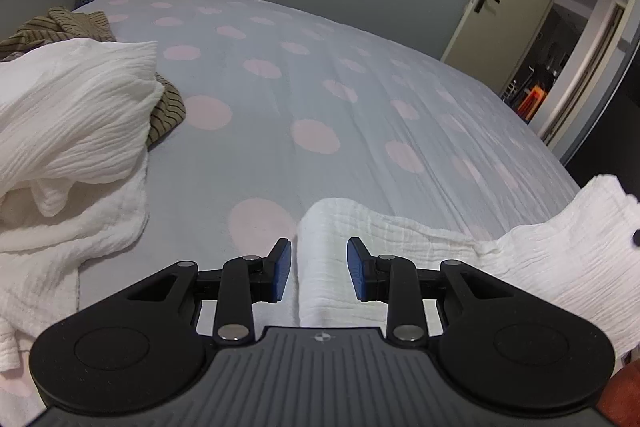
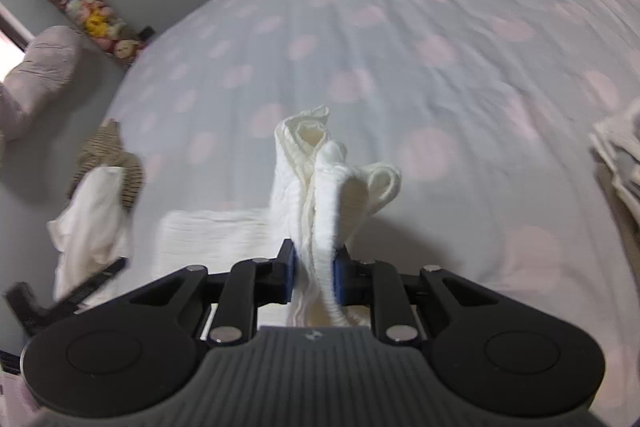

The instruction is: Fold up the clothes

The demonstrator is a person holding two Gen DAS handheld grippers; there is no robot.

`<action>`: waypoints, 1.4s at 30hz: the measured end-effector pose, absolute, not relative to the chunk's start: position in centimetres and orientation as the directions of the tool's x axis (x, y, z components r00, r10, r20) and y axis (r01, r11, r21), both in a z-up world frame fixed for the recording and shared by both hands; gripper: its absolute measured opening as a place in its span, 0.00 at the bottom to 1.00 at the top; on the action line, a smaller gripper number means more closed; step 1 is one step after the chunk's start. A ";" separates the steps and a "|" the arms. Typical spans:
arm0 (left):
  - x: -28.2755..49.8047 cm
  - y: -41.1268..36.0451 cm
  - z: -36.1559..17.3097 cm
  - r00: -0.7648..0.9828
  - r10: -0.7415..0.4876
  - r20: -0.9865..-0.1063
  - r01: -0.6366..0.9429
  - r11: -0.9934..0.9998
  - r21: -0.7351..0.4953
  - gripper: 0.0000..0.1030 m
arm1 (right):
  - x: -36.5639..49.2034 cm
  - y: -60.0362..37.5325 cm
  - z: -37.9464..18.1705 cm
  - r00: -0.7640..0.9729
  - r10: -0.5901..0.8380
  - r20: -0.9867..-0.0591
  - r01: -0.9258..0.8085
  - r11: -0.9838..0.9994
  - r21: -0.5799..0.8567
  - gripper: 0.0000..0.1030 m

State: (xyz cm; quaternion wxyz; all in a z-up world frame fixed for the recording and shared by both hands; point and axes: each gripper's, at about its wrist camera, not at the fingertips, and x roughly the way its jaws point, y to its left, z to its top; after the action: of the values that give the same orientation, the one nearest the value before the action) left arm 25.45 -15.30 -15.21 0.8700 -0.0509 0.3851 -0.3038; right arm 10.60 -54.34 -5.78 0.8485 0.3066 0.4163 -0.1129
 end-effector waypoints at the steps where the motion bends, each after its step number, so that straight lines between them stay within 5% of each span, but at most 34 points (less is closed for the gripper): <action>1: 25.5 -15.1 -15.1 0.522 -0.570 -0.634 0.485 0.810 -0.329 0.27 | 11.2 -53.3 -5.1 0.632 0.073 -0.772 0.437 0.788 0.433 0.20; 10: 25.6 -14.2 -15.0 0.502 -0.612 -0.611 0.494 0.783 -0.378 0.33 | 16.5 -46.2 -3.6 0.652 0.131 -0.747 0.373 0.802 0.466 0.20; 27: 26.4 -13.5 -16.4 0.452 -0.641 -0.621 0.459 0.764 -0.454 0.33 | 25.5 -33.5 -17.5 0.461 0.190 -0.867 0.341 0.864 0.371 0.20; 36: 26.3 -13.4 -16.4 0.443 -0.658 -0.609 0.450 0.751 -0.483 0.33 | 23.9 -34.0 -15.7 0.529 0.235 -0.815 0.253 0.873 0.416 0.47; 42: 25.4 -14.2 -15.6 0.424 -0.685 -0.592 0.493 0.723 -0.484 0.33 | 20.2 -35.4 -13.0 0.617 0.189 -0.764 0.211 0.895 0.392 0.48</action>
State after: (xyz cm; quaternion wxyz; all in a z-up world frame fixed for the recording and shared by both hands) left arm 25.38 -14.18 -15.62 0.8353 -0.1190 0.4047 -0.3526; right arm 20.17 -35.35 -13.02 0.8696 0.2288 0.4375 -0.0065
